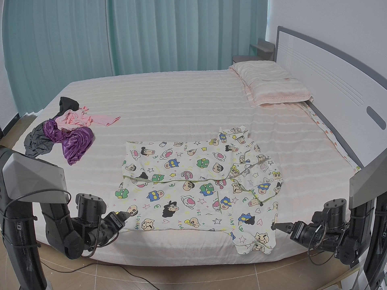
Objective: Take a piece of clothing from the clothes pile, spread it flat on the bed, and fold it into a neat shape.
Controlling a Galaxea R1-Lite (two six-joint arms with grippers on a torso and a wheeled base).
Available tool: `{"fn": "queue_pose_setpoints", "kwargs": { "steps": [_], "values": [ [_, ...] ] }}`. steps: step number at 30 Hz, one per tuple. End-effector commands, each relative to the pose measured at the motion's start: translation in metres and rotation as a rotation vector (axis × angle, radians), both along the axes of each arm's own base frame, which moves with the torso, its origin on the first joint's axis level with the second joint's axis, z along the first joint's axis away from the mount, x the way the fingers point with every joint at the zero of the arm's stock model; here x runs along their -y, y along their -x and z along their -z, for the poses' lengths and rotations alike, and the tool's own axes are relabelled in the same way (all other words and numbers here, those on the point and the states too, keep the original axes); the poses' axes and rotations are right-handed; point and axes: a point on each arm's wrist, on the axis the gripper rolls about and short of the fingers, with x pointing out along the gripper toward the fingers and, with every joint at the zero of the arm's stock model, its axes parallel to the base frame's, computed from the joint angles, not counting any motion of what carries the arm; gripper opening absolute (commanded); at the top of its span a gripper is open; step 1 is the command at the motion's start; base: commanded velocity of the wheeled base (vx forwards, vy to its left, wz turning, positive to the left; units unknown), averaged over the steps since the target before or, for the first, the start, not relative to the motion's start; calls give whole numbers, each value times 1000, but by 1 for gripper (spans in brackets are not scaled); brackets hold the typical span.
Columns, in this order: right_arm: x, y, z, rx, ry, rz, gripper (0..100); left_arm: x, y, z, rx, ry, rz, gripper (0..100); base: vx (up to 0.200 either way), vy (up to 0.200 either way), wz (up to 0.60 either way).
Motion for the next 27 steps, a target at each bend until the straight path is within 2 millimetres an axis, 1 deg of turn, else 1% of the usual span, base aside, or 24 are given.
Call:
{"fn": "queue_pose_setpoints", "kwargs": {
  "steps": [1,6,9,10,13,18,23,27],
  "values": [
    [1,3,-3,3,-2,0,100,4,-4,13,-15,-19,-1,100,0,0,0],
    [1,4,-2,1,-2,1,100,2,4,13,-40,-26,-4,100,0,0,0],
    [1,3,-2,-1,-7,7,100,-1,10,5,-32,-20,-12,100,0,0,0],
    [1,3,-2,-4,-14,13,100,-3,12,0,-21,-13,-14,100,0,0,0],
    [1,3,-2,-5,-15,14,100,-5,10,-6,5,-6,-22,100,0,0,0],
    [1,4,-2,-5,-16,11,100,-13,5,-9,34,-8,-53,100,0,0,0],
    [1,4,-2,-7,-15,10,100,-19,3,-10,52,-14,-74,100,0,0,0],
    [1,4,-2,-8,-14,11,100,-20,3,-8,49,-44,-52,100,0,0,0]
  ]
}}
